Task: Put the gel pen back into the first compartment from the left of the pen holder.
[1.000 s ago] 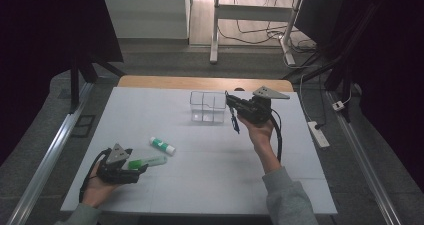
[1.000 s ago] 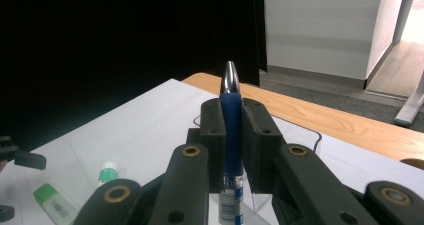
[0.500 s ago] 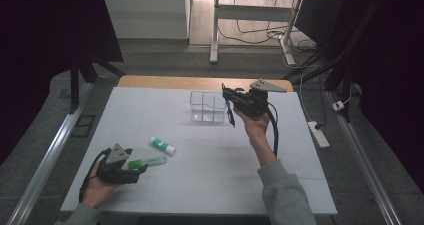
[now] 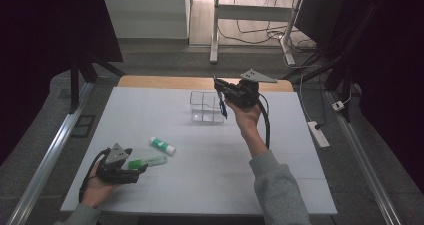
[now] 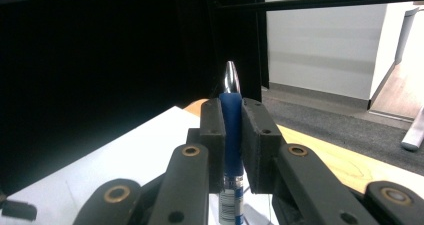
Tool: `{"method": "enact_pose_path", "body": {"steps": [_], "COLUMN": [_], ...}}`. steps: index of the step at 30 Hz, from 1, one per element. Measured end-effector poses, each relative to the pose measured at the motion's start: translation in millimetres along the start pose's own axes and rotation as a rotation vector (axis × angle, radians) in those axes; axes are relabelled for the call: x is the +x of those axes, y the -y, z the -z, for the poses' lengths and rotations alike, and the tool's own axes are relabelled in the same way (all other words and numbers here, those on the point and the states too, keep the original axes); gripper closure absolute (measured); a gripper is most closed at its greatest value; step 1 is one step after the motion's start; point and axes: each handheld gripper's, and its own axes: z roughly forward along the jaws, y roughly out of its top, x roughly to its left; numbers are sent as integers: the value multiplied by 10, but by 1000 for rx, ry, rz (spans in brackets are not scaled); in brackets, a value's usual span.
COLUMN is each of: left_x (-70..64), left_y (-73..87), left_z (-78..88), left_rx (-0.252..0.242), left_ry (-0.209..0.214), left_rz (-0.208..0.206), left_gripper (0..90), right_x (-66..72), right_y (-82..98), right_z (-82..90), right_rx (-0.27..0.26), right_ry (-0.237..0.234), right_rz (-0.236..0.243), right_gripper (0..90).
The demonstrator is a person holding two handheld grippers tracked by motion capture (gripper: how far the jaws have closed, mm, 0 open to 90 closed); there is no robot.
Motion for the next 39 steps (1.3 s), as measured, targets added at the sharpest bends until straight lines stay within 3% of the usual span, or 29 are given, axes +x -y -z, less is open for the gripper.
{"method": "enact_pose_path", "body": {"steps": [21, 39], "left_x": [18, 18], "left_y": [6, 7], "left_z": [12, -1], "left_rx": [-6, -1], "left_ry": [7, 6], "left_rz": [7, 6], "left_gripper": [182, 182], "right_x": [14, -76], "right_y": [-103, -14], "right_z": [-395, -613], "right_rx": [-23, -30], "right_ry": [4, -1], "right_rz": [-20, -35], "right_gripper": [798, 796]}}
